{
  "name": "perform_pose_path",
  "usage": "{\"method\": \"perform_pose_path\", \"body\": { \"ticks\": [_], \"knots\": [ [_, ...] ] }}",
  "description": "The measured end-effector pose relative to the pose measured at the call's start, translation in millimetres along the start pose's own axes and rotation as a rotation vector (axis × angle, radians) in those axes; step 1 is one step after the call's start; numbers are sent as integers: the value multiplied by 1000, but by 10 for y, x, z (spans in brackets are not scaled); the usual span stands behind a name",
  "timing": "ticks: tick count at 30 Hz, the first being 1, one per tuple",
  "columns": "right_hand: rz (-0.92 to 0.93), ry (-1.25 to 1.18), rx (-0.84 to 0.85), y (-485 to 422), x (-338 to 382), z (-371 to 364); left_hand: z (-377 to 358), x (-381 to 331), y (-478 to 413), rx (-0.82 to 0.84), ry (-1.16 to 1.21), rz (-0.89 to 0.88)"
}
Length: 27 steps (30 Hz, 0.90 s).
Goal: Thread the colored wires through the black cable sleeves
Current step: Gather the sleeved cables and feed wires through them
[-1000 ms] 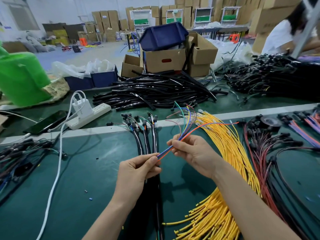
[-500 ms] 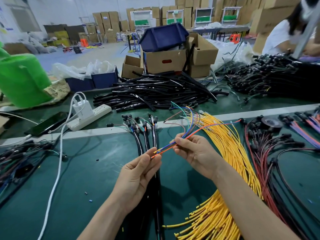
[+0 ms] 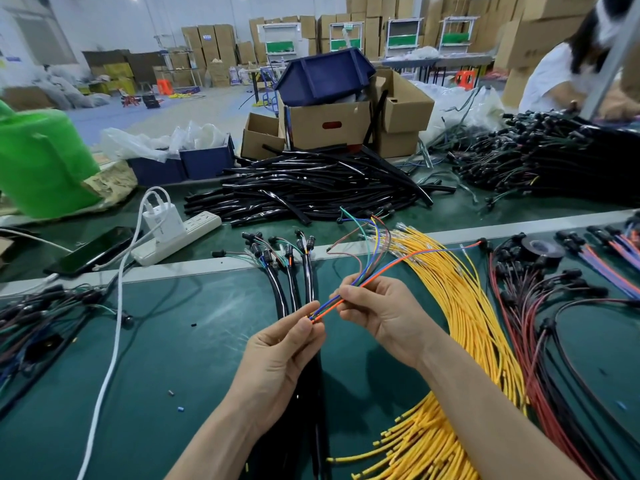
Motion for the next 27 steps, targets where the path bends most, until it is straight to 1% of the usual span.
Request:
{"method": "perform_pose_path", "body": {
  "ticks": [4, 8, 16, 21, 27],
  "knots": [
    [-7, -17, 12, -3, -19, -17, -57, 27, 21, 53, 59, 42],
    [-23, -70, 20, -12, -29, -2, -84, 47, 41, 48, 156, 79],
    [-52, -136, 40, -14, -72, -22, -142, 69, 88, 67, 228, 133],
    [-55, -116, 50, -9, -99, -37, -135, 63, 83, 54, 188, 93],
    [-43, -91, 73, -14, -104, -73, -74, 52, 54, -5, 148, 32]
  ]
}}
Point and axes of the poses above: each hand's wrist, its own y-axis away from the middle knuckle, its own z-axis out of the back of the hand, x = y × z, the point moved 9 cm from there along -y, towards the middle knuckle, and after that the axes turned 4 degrees about -z, right-handed, at the moved point
